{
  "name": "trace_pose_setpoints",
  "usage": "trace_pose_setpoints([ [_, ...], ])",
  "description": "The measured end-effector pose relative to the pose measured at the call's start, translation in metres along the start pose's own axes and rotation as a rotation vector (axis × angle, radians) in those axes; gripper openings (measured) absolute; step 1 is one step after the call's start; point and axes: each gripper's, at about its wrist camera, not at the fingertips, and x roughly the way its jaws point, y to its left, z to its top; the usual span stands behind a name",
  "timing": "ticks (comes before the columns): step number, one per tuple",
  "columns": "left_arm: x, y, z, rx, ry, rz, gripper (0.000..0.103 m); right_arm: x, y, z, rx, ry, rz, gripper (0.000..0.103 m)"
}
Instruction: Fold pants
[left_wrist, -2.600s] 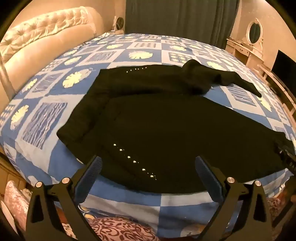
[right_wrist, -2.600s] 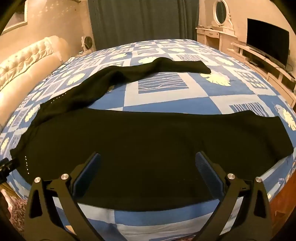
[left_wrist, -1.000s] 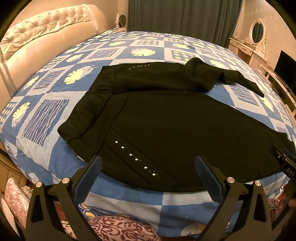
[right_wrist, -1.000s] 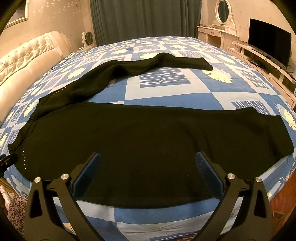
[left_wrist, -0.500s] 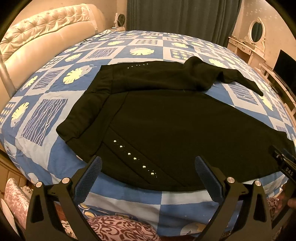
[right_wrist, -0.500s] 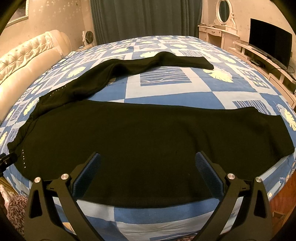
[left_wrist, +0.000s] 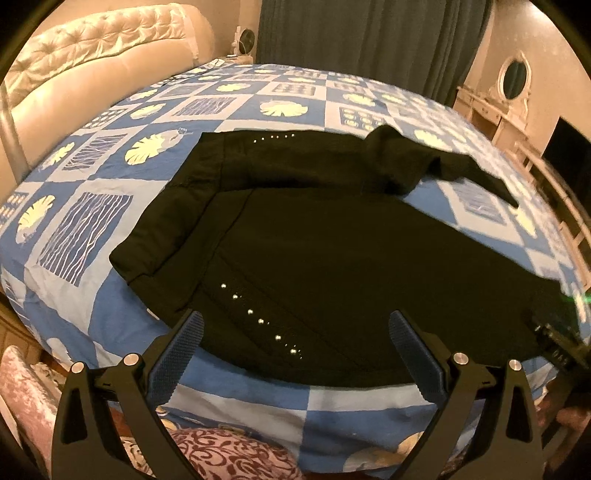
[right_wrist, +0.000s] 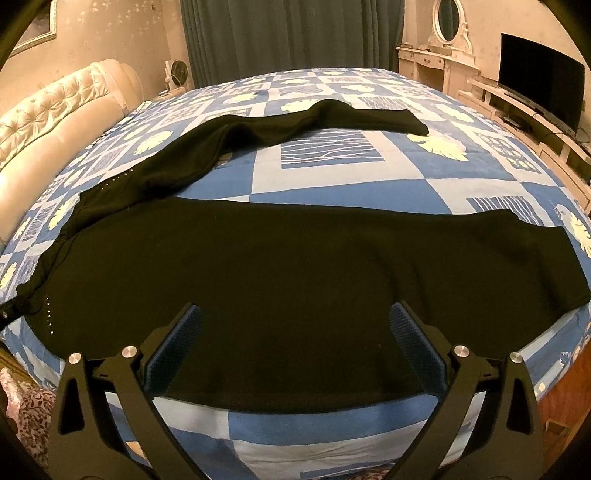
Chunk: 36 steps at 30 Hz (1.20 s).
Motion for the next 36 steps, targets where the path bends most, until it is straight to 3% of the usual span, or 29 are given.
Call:
trace_pose_setpoints([
  [3,-0.004,0.007,0.005,-0.002,-0.004,-0.057,0.099,0.000,-0.002,-0.001,0.011,0.009,0.005,0.101],
  [7,-0.006,0.021,0.025,0.027,0.044,-0.214,0.099,-0.002,-0.004,0.000,0.020,0.015,0.023,0.101],
  [10,-0.004,0.047,0.048,-0.031,0.057,-0.234,0.099,-0.005,-0.002,0.003,0.008,0.016,0.041,0.101],
  [12,0.003,0.064,0.061,-0.061,0.081,-0.316,0.099,-0.007,0.000,0.007,-0.001,0.021,0.061,0.101],
  [15,0.025,0.107,0.092,-0.129,0.079,-0.475,0.099,-0.009,0.003,0.010,-0.005,0.023,0.092,0.101],
  [21,0.086,0.165,0.161,-0.168,0.066,-0.515,0.099,-0.011,0.012,0.017,-0.001,0.023,0.135,0.101],
  [24,0.137,0.194,0.191,-0.261,0.103,-0.647,0.099,-0.009,0.018,0.024,0.006,0.012,0.151,0.101],
  [27,0.178,0.214,0.205,-0.328,0.151,-0.659,0.099,-0.003,0.022,0.032,0.022,0.025,0.174,0.101],
  [29,0.204,0.225,0.214,-0.340,0.169,-0.624,0.099,0.004,0.023,0.038,0.042,0.042,0.194,0.101],
  [32,0.230,0.239,0.219,-0.372,0.175,-0.578,0.099,0.015,0.025,0.047,0.078,0.062,0.217,0.101],
  [36,0.242,0.245,0.229,-0.345,0.139,-0.598,0.099,0.028,0.030,0.053,0.106,0.084,0.256,0.101],
])
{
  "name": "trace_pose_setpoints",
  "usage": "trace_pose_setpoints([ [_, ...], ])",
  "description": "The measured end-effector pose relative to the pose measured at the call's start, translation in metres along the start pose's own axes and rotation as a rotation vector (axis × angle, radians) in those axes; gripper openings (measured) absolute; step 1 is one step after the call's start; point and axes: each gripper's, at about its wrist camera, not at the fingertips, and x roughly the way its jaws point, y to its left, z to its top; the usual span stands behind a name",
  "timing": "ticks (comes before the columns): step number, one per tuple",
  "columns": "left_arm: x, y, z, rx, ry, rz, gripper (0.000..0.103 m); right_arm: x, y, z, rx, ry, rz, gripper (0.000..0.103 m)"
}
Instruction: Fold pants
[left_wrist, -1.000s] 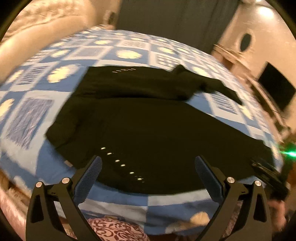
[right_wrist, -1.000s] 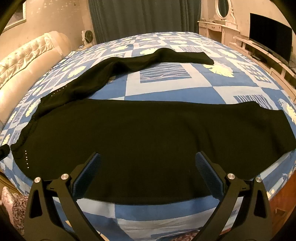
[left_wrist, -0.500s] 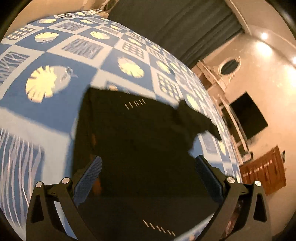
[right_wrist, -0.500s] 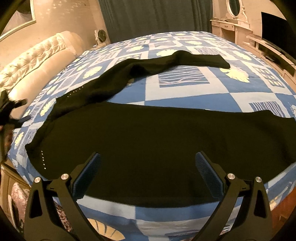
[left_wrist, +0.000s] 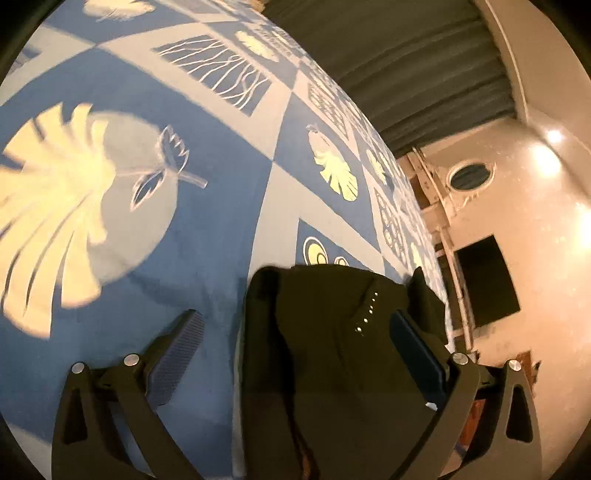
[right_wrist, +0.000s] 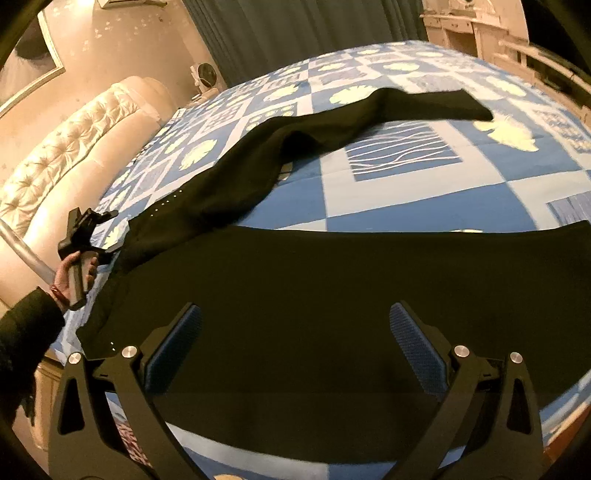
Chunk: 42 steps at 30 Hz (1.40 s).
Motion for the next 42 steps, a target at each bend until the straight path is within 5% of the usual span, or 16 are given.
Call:
trace_pose_setpoints([
  [3,0.012,-0.010,0.004,0.058,0.036,-0.001,0.099,0.013,0.003,0.001,0.020,0.026,0.032,0.101],
  [6,0.024,-0.012,0.007,0.040,0.061,-0.124,0.099,0.021,0.010,0.003,0.017,0.035,0.063,0.101],
  [10,0.033,-0.013,0.007,0.017,0.060,-0.156,0.093,0.027,0.018,0.007,-0.009,0.046,0.092,0.101],
  [11,0.034,-0.012,0.006,0.012,0.066,-0.157,0.067,0.029,0.019,0.008,-0.016,0.048,0.095,0.101],
  [12,0.038,-0.008,0.005,-0.006,0.088,-0.151,0.027,0.031,0.021,0.011,-0.027,0.054,0.100,0.101],
  [13,0.043,-0.002,0.003,-0.033,0.112,-0.113,0.013,0.034,0.023,0.015,-0.039,0.063,0.106,0.101],
  [17,0.048,0.008,0.001,-0.063,0.124,-0.106,0.010,0.050,0.030,0.040,-0.099,0.104,0.163,0.101],
  [23,0.051,-0.006,0.003,0.029,0.144,-0.012,0.009,0.084,0.062,0.135,-0.359,0.111,0.241,0.101],
  [28,0.050,-0.009,0.000,0.059,0.145,0.036,0.008,0.150,0.095,0.225,-0.669,0.157,0.121,0.101],
  [32,0.050,-0.008,-0.002,0.066,0.133,0.049,0.008,0.208,0.104,0.280,-0.734,0.206,0.019,0.101],
  [37,0.050,0.002,-0.004,0.050,0.104,-0.003,0.009,0.267,0.106,0.300,-0.871,0.313,0.036,0.101],
  [42,0.048,0.007,-0.007,0.063,0.072,-0.048,0.009,0.309,0.097,0.308,-0.878,0.405,0.091,0.101],
])
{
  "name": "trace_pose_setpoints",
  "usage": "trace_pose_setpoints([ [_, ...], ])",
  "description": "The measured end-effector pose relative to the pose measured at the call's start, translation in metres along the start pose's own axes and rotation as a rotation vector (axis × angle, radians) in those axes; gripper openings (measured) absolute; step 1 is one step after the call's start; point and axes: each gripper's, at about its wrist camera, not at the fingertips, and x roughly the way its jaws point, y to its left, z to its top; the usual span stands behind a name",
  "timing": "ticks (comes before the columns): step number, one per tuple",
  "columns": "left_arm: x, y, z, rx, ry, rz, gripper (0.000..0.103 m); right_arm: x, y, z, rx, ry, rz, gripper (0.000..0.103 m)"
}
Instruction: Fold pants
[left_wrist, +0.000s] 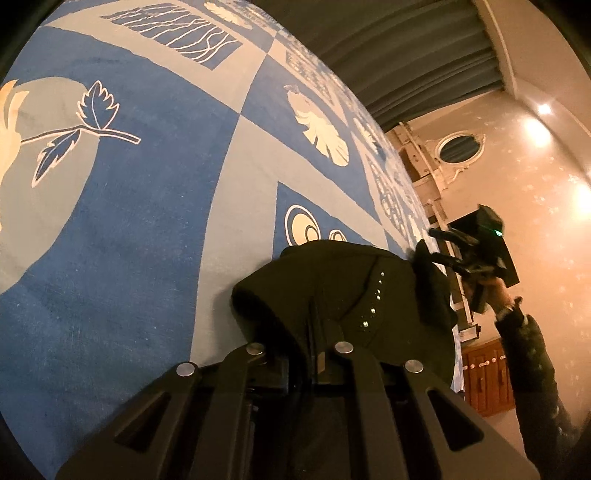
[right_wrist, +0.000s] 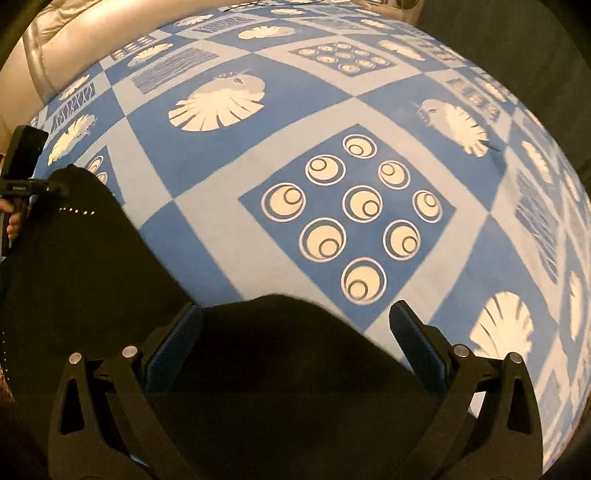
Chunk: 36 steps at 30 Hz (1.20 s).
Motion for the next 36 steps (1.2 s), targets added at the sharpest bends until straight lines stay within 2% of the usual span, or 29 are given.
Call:
trace_pose_setpoints([
  [2,0.000,0.000,-0.001,0.007,-0.009,-0.008,0.009,0.012,-0.010,-0.001,0.037,0.017,0.049,0.101],
  [4,-0.001,0.001,0.000,0.001,-0.007,-0.014,0.009,0.031,-0.023,-0.005,0.135,0.084,0.135,0.089],
  [5,-0.001,0.001,0.001,-0.009,-0.003,-0.019,0.009,0.034,-0.025,-0.008,0.166,0.095,0.152,0.079],
  [7,0.000,0.003,0.006,-0.043,0.016,-0.040,0.009,0.027,-0.023,-0.015,0.192,0.043,0.166,0.057],
  [8,-0.001,0.005,0.008,-0.056,0.025,-0.048,0.009,0.020,-0.019,-0.018,0.183,0.017,0.165,0.042],
  [9,-0.002,0.004,0.010,-0.059,0.030,-0.044,0.009,0.009,-0.014,-0.024,0.181,-0.016,0.142,0.033],
  [12,-0.001,-0.003,0.012,-0.045,0.042,-0.012,0.007,-0.022,-0.006,-0.048,0.201,-0.089,0.104,0.016],
  [15,-0.007,-0.014,0.012,-0.021,0.023,0.016,0.007,-0.059,0.006,-0.078,0.232,-0.174,0.064,0.012],
  [17,-0.013,-0.020,0.011,-0.023,-0.005,0.000,0.007,-0.085,0.019,-0.098,0.246,-0.234,0.045,0.012],
  [20,-0.035,-0.038,0.004,0.018,-0.086,-0.062,0.007,-0.134,0.057,-0.137,0.253,-0.351,0.022,0.011],
  [24,-0.073,-0.065,-0.022,0.081,-0.169,-0.159,0.007,-0.179,0.114,-0.191,0.253,-0.432,-0.007,0.010],
  [27,-0.101,-0.073,-0.059,0.088,-0.195,-0.199,0.007,-0.191,0.158,-0.234,0.269,-0.447,-0.009,0.007],
  [29,-0.118,-0.068,-0.090,0.068,-0.188,-0.207,0.008,-0.187,0.188,-0.269,0.287,-0.410,-0.024,0.007],
  [31,-0.127,-0.060,-0.121,0.013,-0.163,-0.193,0.011,-0.176,0.203,-0.295,0.342,-0.370,0.024,0.007],
  [33,-0.134,-0.042,-0.147,-0.052,-0.142,-0.164,0.031,-0.158,0.219,-0.319,0.377,-0.304,0.045,0.008],
  [34,-0.138,-0.032,-0.159,-0.099,-0.129,-0.128,0.034,-0.147,0.228,-0.330,0.399,-0.261,0.060,0.011],
  [35,-0.141,-0.024,-0.168,-0.142,-0.121,-0.106,0.046,-0.142,0.232,-0.338,0.422,-0.240,0.074,0.014],
  [36,-0.147,-0.015,-0.181,-0.195,-0.118,-0.087,0.052,-0.141,0.235,-0.344,0.453,-0.241,0.083,0.015],
])
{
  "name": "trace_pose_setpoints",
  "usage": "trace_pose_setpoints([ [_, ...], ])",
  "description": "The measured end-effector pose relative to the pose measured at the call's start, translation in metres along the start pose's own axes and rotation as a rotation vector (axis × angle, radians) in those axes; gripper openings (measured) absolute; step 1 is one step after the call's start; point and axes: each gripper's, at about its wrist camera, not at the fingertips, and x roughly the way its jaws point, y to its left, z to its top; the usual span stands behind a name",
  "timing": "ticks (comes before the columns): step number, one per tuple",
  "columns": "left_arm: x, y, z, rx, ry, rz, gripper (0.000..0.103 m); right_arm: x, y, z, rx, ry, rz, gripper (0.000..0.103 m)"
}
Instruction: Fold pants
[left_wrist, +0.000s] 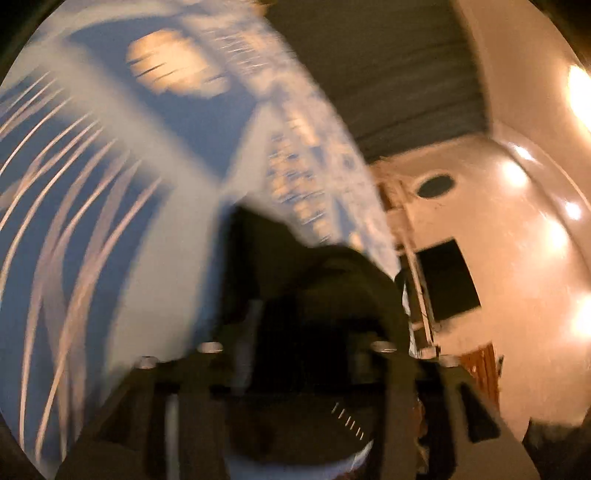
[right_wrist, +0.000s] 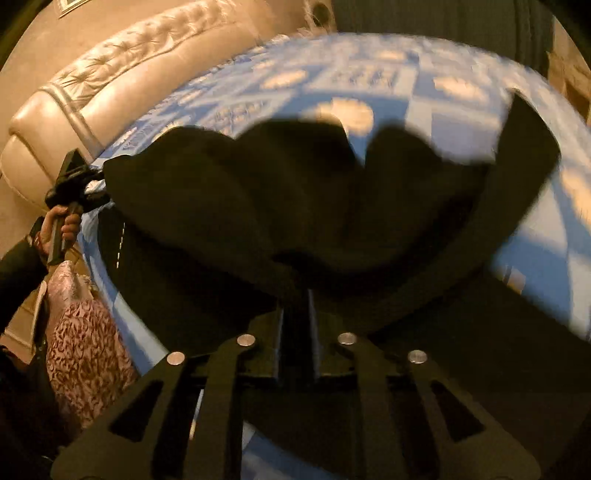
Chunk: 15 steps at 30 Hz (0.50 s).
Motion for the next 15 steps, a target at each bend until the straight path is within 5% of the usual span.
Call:
trace_pose_setpoints([
  [7,-0.052,-0.008,-0.043,-0.148,-0.181,-0.052,0.061,-0.018,-0.023,-0.023,0.367,-0.089,0.149,0.016],
  [13,-0.019,-0.033,-0.066,-0.242,-0.167,-0.123,0.066,-0.018,-0.032,-0.031,0.569,-0.145,0.227,0.017],
  [15,-0.001,-0.036,-0.069,-0.273,-0.148,-0.116,0.066,-0.019,-0.029,-0.031,0.552,-0.124,0.158,0.018],
])
